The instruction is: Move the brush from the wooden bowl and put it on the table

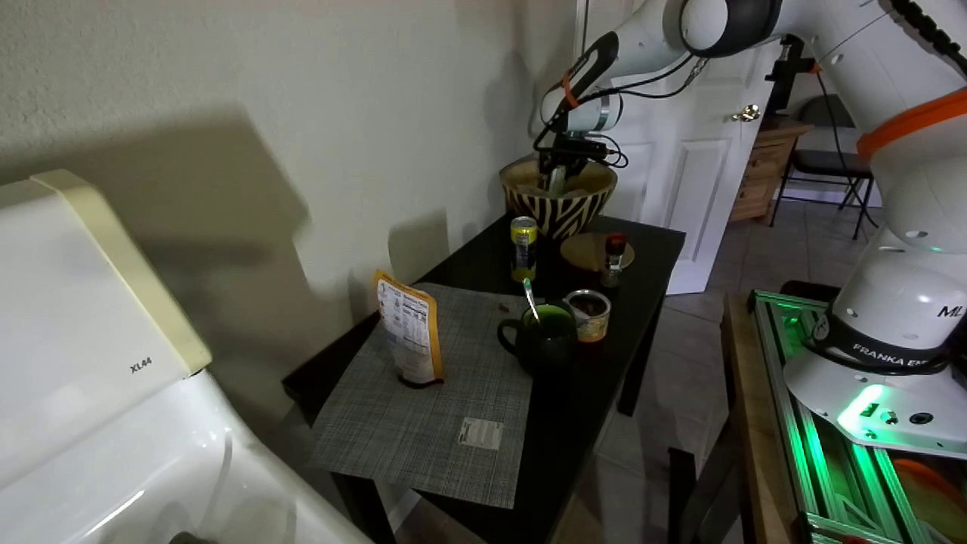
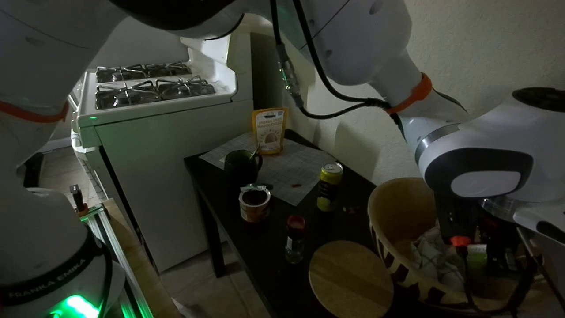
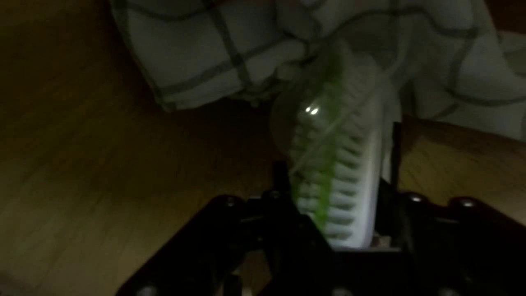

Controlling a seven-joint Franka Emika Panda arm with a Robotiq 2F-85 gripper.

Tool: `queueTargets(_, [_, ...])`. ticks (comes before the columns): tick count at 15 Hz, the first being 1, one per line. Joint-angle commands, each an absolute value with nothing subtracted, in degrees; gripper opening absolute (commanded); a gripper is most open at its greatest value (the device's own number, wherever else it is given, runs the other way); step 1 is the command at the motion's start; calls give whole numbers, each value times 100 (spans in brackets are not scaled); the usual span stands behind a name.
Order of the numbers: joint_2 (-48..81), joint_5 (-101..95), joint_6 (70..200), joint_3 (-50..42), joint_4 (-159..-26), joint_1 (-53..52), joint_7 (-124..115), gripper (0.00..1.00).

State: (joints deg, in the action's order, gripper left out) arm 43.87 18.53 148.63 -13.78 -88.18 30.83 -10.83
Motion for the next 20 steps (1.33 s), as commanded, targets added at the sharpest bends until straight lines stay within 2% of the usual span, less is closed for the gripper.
queueTargets(1, [3834, 1808, 14718, -1290, -9198, 3060, -777, 10])
queueTargets(2, [3646, 1790, 14762, -1278, -9334, 3038, -656, 3])
queueTargets(3, [3468, 1786, 14785, -1253, -9455, 3028, -523, 7])
queueTargets(14, [801, 1986, 14790, -1063, -12124, 2499, 635, 7])
queueTargets(20, [-741, 3014, 15069, -772, -13717, 1654, 1738, 7])
